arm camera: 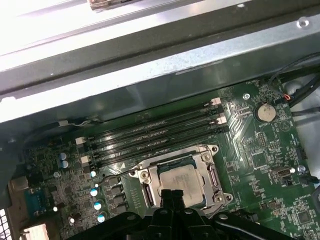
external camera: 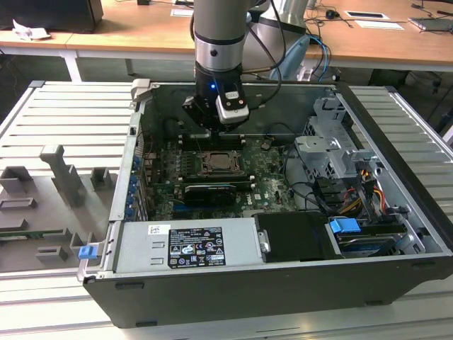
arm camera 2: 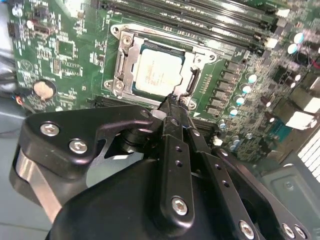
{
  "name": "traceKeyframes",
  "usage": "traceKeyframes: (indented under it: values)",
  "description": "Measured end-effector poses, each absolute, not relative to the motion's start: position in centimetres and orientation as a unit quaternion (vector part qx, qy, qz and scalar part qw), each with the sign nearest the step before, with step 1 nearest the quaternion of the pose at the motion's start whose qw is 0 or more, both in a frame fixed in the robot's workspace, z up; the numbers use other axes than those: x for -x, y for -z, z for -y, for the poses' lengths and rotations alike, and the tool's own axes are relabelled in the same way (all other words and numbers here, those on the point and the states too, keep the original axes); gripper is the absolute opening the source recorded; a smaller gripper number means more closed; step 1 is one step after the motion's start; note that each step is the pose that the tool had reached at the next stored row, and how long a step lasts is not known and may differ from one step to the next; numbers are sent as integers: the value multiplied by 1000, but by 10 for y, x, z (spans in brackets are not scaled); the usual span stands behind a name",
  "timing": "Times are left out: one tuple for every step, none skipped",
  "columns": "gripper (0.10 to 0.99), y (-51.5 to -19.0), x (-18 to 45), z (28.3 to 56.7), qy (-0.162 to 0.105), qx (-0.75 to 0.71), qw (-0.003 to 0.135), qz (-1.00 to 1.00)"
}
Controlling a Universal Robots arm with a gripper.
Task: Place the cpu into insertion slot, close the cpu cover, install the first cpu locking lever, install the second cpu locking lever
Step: 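Install the first cpu locking lever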
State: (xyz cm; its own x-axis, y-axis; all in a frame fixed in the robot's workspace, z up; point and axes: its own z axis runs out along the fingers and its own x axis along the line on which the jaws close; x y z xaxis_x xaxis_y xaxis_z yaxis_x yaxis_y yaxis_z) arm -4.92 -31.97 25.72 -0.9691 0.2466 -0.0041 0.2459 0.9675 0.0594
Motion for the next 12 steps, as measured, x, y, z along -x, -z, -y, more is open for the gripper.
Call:
traceKeyframes:
  values:
    - [106, -257, 49, 320, -29, -109, 5, -994]
    - [106, -257, 49, 320, -29, -101, 5, -994]
    - [106, -257, 49, 320, -29, -96, 5, -995]
    - [106, -257, 49, 320, -29, -94, 5, -995]
    - [106, -257, 49, 320, -29, -93, 5, -995]
    - [106, -258, 49, 320, -28, -93, 5, -995]
    - [106, -260, 49, 320, -28, -93, 5, -995]
    - [106, -261, 49, 320, -28, -93, 5, -995]
    - [106, -262, 49, 320, -28, -92, 5, -995]
    - [106, -263, 49, 320, -28, -90, 5, -995]
    - [106, -263, 49, 320, -28, -85, 5, -996]
    - [106, -263, 49, 320, -27, -73, 4, -997]
